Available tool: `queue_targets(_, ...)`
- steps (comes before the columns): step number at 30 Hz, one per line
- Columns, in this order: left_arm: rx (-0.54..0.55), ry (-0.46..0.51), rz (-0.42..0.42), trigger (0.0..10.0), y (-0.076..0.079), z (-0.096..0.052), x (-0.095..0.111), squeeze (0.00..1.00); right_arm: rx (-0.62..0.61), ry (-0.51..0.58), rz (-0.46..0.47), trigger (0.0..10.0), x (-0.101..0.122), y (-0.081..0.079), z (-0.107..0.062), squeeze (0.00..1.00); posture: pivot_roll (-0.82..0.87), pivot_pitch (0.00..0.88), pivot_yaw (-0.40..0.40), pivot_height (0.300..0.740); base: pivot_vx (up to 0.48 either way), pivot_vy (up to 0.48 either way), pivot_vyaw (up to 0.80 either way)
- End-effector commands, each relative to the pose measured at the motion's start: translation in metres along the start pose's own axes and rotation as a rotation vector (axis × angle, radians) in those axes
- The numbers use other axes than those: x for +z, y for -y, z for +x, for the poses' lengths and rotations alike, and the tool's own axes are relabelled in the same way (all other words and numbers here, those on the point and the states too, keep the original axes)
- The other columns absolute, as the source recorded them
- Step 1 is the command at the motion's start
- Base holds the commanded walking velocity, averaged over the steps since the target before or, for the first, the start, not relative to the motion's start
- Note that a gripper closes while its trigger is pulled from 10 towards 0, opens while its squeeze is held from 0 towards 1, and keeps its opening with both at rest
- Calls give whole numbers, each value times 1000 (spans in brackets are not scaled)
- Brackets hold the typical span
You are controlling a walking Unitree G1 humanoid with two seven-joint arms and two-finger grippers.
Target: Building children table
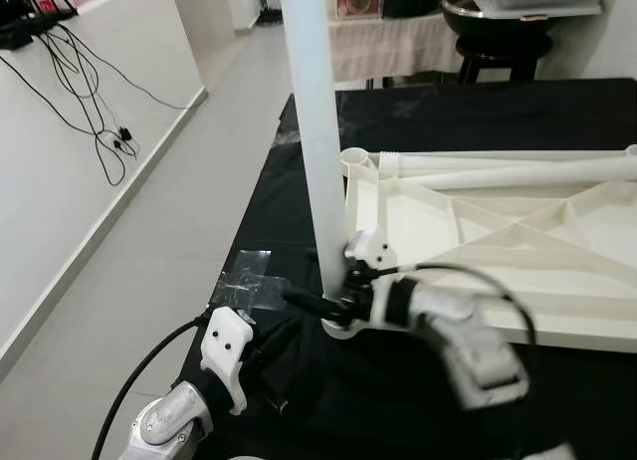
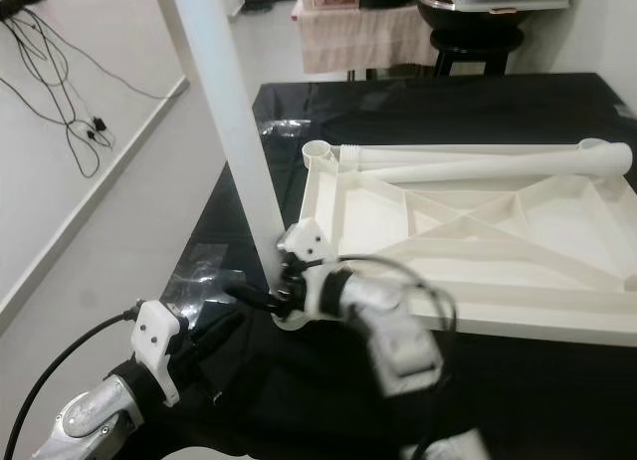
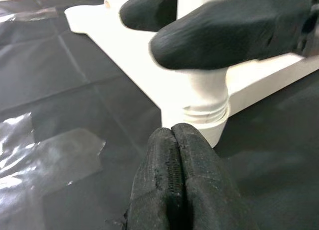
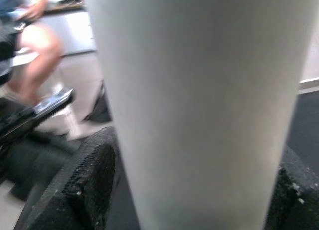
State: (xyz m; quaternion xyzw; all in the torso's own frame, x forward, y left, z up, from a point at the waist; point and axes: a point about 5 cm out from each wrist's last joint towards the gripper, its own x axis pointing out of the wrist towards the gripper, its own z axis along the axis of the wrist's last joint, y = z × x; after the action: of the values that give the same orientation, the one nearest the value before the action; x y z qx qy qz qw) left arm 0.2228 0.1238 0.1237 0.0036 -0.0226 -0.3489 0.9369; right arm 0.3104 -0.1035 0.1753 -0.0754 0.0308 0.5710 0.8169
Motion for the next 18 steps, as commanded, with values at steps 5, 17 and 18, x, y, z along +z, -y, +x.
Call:
queue_targets(5,20,-17,4,10000,0,-3,-4,0,172,-16,43,10000,-1,12,-1,0,-4,124,79,740,0,0,0)
queue_targets(17,20,-19,5,10000,1,-4,-2,0,177,-32,79,0,-4,30,-12,0,-6,136,85,740,0,0,0)
queue_targets(18,19,-18,4,10000,1,-4,-2,0,161,-38,70,0,-5,30,-13,0,-8,138,85,740,0,0,0)
